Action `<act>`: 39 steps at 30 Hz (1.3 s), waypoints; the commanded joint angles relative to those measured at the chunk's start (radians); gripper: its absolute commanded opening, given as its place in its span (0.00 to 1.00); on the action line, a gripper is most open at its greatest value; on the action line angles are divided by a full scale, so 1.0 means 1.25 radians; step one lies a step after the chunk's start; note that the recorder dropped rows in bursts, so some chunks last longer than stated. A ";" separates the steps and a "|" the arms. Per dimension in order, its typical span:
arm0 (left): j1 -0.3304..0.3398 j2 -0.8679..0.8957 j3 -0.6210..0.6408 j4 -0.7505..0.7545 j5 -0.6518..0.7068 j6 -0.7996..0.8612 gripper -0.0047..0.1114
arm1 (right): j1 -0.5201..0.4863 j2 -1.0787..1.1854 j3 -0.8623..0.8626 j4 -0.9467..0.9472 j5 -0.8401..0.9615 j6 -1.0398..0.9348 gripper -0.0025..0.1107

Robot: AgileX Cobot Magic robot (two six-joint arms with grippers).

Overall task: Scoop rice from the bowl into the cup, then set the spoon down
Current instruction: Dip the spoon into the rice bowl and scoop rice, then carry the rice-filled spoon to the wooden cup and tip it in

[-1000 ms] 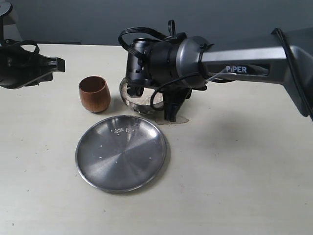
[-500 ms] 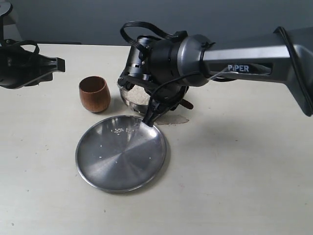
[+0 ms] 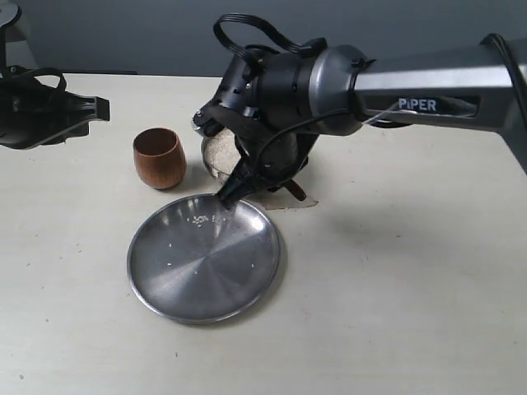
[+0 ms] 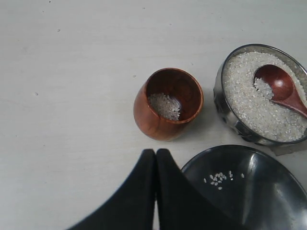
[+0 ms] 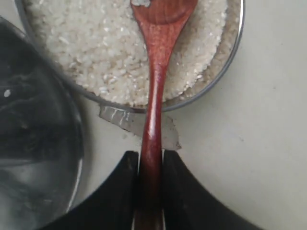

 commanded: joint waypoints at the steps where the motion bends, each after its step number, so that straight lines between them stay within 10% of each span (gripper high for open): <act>1: -0.002 0.001 -0.003 0.002 -0.009 0.000 0.04 | -0.034 -0.016 -0.004 0.042 -0.008 0.005 0.02; 39: -0.002 0.001 -0.003 0.002 -0.009 0.000 0.04 | -0.009 -0.042 -0.021 0.138 -0.294 -0.185 0.02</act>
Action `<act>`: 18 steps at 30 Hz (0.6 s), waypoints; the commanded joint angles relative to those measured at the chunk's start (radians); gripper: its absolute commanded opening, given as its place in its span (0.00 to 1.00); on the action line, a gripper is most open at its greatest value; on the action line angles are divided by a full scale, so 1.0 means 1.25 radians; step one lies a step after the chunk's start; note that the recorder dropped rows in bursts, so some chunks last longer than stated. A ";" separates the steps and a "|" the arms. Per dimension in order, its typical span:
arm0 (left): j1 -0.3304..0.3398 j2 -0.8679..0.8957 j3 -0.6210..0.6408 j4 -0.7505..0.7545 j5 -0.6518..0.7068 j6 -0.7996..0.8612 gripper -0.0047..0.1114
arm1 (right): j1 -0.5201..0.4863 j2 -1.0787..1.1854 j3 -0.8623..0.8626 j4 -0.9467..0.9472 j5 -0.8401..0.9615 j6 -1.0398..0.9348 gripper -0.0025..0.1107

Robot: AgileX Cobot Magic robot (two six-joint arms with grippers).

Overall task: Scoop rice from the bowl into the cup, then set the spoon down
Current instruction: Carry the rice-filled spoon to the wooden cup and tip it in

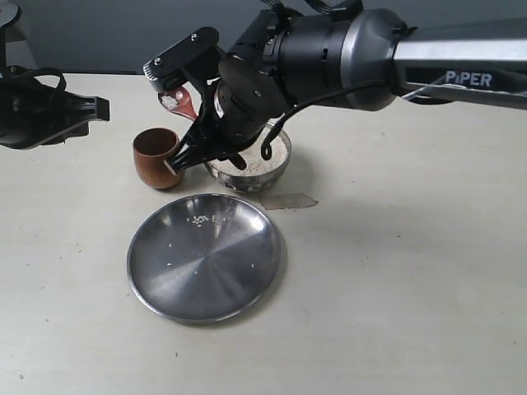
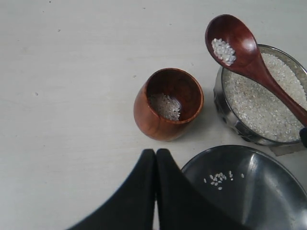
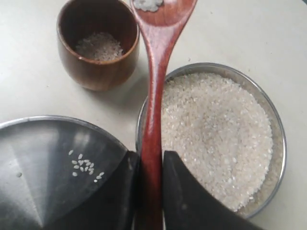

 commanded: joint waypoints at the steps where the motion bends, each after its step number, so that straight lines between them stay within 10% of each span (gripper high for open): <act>1: -0.002 0.001 -0.003 0.002 -0.009 0.000 0.04 | 0.002 0.026 -0.020 -0.009 -0.016 -0.037 0.02; 18: -0.002 0.001 -0.003 0.002 -0.009 0.000 0.04 | 0.060 0.116 -0.104 -0.197 0.092 -0.039 0.02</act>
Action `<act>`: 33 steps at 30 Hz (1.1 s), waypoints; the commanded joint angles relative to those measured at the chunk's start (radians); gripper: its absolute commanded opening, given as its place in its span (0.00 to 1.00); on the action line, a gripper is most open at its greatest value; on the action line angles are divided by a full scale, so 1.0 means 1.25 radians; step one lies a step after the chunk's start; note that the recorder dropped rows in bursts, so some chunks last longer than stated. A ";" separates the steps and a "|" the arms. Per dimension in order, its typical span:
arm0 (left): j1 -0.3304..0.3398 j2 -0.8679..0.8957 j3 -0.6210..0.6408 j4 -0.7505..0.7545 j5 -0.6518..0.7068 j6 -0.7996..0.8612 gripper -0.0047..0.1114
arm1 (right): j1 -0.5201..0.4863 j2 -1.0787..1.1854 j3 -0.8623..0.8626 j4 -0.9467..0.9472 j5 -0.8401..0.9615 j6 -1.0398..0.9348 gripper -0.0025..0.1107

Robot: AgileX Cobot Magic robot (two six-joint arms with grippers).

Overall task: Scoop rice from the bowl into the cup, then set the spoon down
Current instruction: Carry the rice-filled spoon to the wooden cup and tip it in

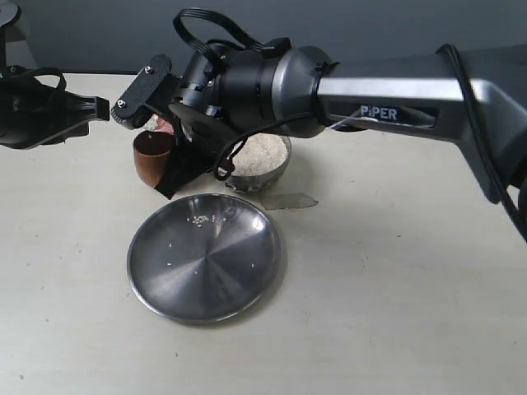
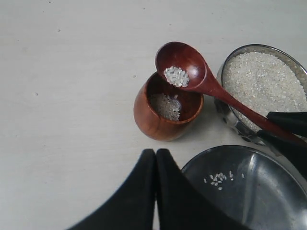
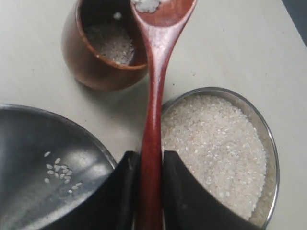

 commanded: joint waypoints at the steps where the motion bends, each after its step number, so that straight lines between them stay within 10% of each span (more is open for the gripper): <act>1: -0.002 0.001 -0.003 0.002 -0.009 0.000 0.04 | 0.002 0.017 -0.008 -0.050 0.037 -0.004 0.02; 33: -0.002 0.001 -0.003 0.002 -0.009 0.000 0.04 | 0.035 0.025 -0.008 -0.250 0.099 -0.037 0.02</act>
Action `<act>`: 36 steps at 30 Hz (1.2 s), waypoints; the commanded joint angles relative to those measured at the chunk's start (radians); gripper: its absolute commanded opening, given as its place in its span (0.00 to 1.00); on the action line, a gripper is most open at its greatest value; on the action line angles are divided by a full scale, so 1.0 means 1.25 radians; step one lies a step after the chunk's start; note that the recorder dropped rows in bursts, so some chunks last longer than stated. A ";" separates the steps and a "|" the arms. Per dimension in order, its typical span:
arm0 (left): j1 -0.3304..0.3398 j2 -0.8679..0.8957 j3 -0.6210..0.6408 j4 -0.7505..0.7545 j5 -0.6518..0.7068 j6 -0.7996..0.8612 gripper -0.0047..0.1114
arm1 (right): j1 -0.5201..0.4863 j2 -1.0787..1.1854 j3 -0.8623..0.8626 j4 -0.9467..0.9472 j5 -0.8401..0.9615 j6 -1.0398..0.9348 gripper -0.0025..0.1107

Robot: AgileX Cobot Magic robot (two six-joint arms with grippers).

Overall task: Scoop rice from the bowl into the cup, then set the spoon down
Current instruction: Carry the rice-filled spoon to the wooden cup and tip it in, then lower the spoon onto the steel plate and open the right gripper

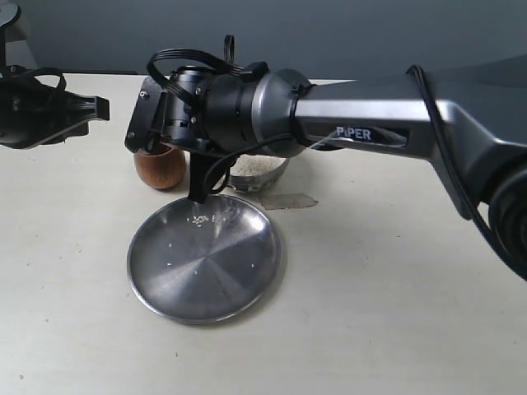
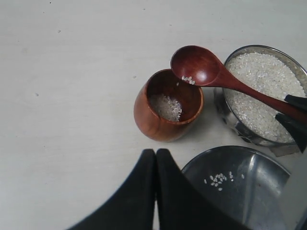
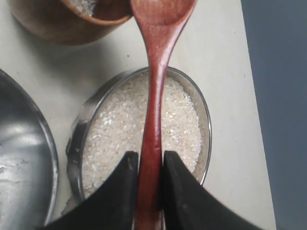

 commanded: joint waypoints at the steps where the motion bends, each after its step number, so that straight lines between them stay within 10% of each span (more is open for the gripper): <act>1: -0.002 0.001 -0.003 0.002 -0.007 0.000 0.04 | 0.006 -0.002 -0.007 -0.016 0.002 -0.014 0.02; 18: -0.002 0.001 -0.003 0.002 -0.007 0.000 0.04 | 0.029 -0.002 -0.007 -0.060 0.040 -0.040 0.02; 23: -0.002 0.001 -0.003 0.002 -0.007 0.000 0.04 | 0.020 -0.021 -0.007 -0.039 0.048 0.206 0.02; 36: -0.002 0.001 -0.003 0.002 -0.008 0.000 0.04 | 0.020 -0.137 0.070 0.346 0.124 0.144 0.02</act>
